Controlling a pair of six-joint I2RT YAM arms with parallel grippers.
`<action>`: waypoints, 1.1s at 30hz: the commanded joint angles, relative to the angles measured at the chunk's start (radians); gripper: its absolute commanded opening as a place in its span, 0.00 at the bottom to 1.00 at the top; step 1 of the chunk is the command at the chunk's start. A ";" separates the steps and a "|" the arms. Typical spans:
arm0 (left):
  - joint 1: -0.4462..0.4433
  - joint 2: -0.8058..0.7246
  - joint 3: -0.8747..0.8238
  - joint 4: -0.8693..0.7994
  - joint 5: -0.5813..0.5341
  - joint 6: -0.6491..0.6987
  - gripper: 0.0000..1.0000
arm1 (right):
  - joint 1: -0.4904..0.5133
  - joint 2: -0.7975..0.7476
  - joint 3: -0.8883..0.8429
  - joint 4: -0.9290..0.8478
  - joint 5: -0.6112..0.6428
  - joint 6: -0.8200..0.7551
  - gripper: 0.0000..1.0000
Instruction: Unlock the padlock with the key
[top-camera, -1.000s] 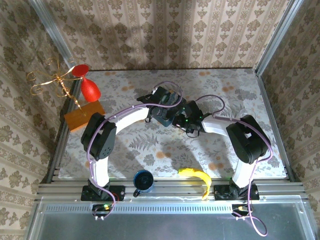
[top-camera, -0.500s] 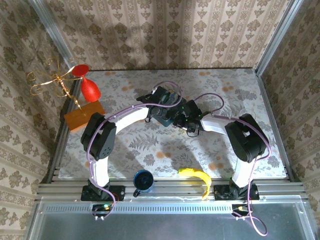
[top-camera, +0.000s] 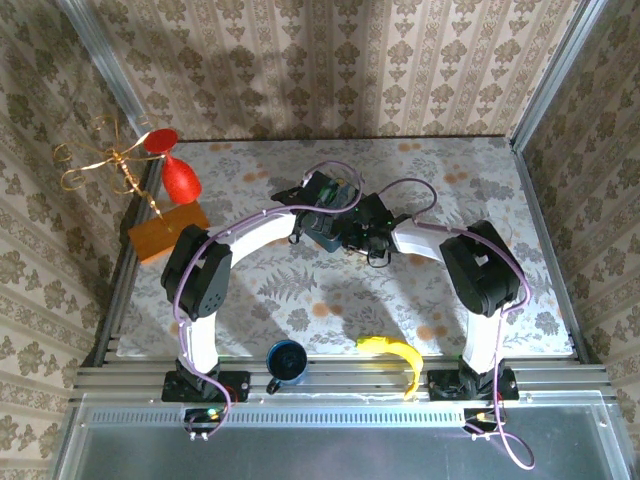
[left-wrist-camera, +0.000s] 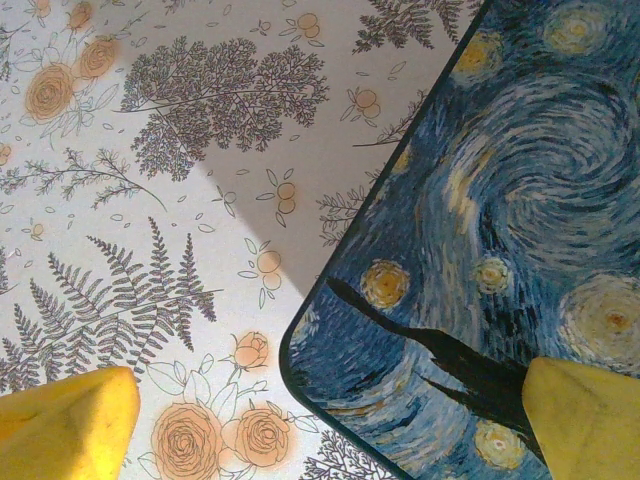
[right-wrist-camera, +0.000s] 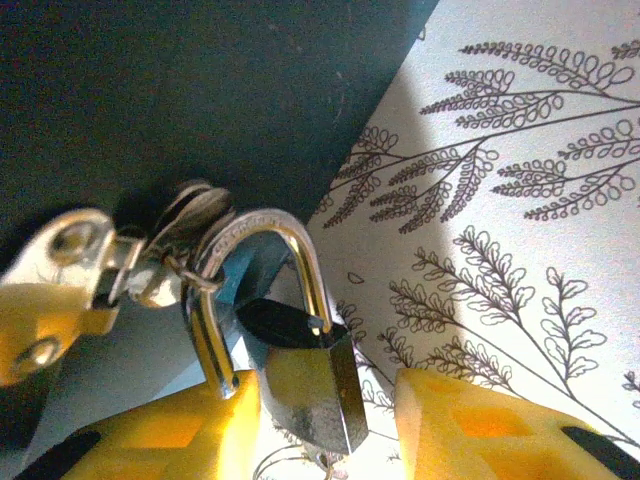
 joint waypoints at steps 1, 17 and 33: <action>0.006 0.041 -0.021 -0.089 0.017 0.007 1.00 | 0.014 0.043 0.023 -0.025 0.060 -0.016 0.36; 0.017 0.038 -0.029 -0.094 0.014 0.006 1.00 | 0.017 0.012 0.034 -0.068 0.203 -0.028 0.07; 0.023 0.031 -0.048 -0.094 0.014 0.007 0.99 | -0.028 -0.015 0.046 -0.049 0.160 -0.045 0.00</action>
